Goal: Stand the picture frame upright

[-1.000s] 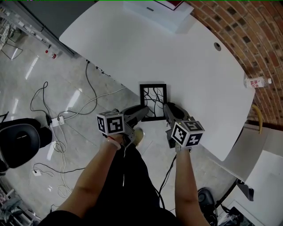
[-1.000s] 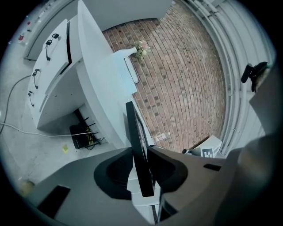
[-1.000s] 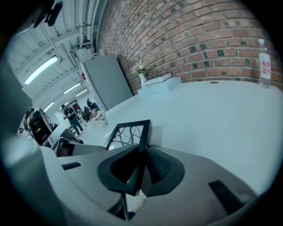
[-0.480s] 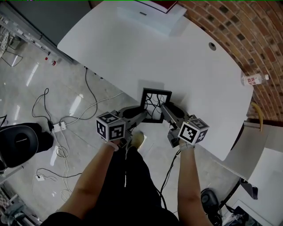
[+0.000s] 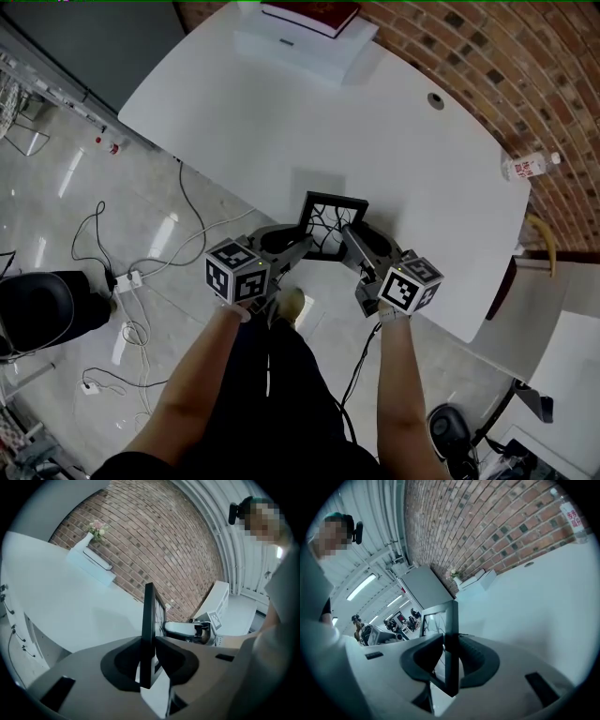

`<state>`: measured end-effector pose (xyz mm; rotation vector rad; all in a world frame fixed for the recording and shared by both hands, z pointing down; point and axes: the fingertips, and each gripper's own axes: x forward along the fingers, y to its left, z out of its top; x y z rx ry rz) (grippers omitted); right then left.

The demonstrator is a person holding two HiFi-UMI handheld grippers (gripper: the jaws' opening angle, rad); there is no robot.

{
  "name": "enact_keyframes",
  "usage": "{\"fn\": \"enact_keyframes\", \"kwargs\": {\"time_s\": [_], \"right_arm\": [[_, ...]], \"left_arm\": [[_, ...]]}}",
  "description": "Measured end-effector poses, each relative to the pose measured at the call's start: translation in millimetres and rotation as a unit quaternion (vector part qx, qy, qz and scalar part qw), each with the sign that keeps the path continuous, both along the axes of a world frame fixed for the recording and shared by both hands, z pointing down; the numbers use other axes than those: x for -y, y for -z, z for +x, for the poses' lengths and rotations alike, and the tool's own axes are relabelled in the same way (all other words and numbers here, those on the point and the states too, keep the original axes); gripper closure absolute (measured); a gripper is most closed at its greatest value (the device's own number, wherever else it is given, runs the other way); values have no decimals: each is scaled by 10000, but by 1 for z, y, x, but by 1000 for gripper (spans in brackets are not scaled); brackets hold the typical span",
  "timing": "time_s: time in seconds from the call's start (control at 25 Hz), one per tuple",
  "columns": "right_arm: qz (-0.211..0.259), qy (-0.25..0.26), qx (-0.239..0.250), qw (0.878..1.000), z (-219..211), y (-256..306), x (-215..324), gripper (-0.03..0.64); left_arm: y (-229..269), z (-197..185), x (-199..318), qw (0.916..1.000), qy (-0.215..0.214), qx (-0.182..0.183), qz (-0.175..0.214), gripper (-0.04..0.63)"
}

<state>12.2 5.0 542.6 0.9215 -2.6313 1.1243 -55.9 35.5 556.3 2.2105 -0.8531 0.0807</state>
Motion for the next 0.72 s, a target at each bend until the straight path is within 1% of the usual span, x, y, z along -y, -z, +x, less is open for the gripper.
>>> {"fn": "enact_keyframes", "kwargs": {"time_s": [0.2,0.28,0.44,0.64,0.72], "right_arm": [[152,-147,136,9997,13,19,3,518],[198,-221,194,9994,19,27,4,522],[344,-282,244,9987,42,44,7,526],[668,-318,210,9970,70,66,12,528],[797,-408,186,9958,78,76,17,526]], "left_arm": [[16,10,6,9991,-132,346,200,486],[23,14,8,9986,-214,369,310,486],[37,37,18,9965,-483,433,518,485],[60,64,30,9900,-994,454,891,489],[70,73,36,9875,-1117,488,1000,492]]}}
